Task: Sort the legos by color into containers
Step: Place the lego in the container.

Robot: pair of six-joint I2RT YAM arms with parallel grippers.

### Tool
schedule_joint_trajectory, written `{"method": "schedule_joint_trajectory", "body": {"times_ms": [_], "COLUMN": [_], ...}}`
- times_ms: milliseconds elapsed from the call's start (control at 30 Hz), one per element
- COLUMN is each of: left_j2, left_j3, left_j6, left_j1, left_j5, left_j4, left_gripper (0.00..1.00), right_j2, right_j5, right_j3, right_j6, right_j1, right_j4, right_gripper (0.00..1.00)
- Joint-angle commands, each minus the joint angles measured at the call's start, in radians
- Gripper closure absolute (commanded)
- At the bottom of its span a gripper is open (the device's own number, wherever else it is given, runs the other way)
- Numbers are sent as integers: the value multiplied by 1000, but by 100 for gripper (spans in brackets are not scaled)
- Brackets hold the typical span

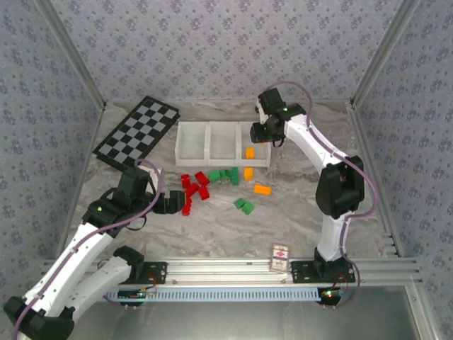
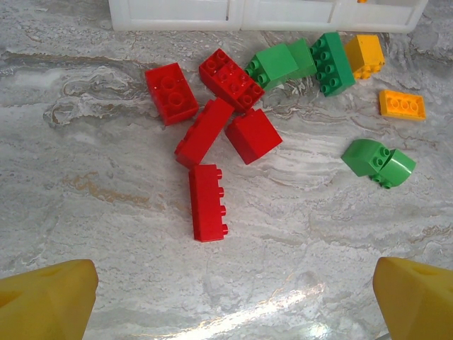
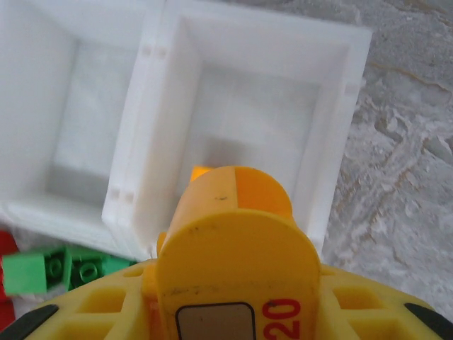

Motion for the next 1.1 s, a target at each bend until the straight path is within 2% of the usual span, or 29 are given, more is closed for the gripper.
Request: {"method": "schedule_joint_trajectory", "body": {"times_ms": [0,167,433,1067], "left_j2": [-15,-17,-14,-14], "left_j3": [-6,-6,-9,-8], "left_j6": [-7,-6,-5,-5], "left_j1": [-12,-13,-13,-15], "left_j5": [-11,-11,-10,-7], "left_j4": [0,2,4,5], "left_gripper": [0,0,0,0], "right_j2": [109,235,353,324], "right_j5": [-99,-125,-150,-142], "right_j3": [89,230,348,323], "right_j6": [60,73,119,106], "right_j1": [-22,-19,-20,-12], "right_j4": [-54,-96,-112,-101], "right_gripper": [62,63,61,43]}}
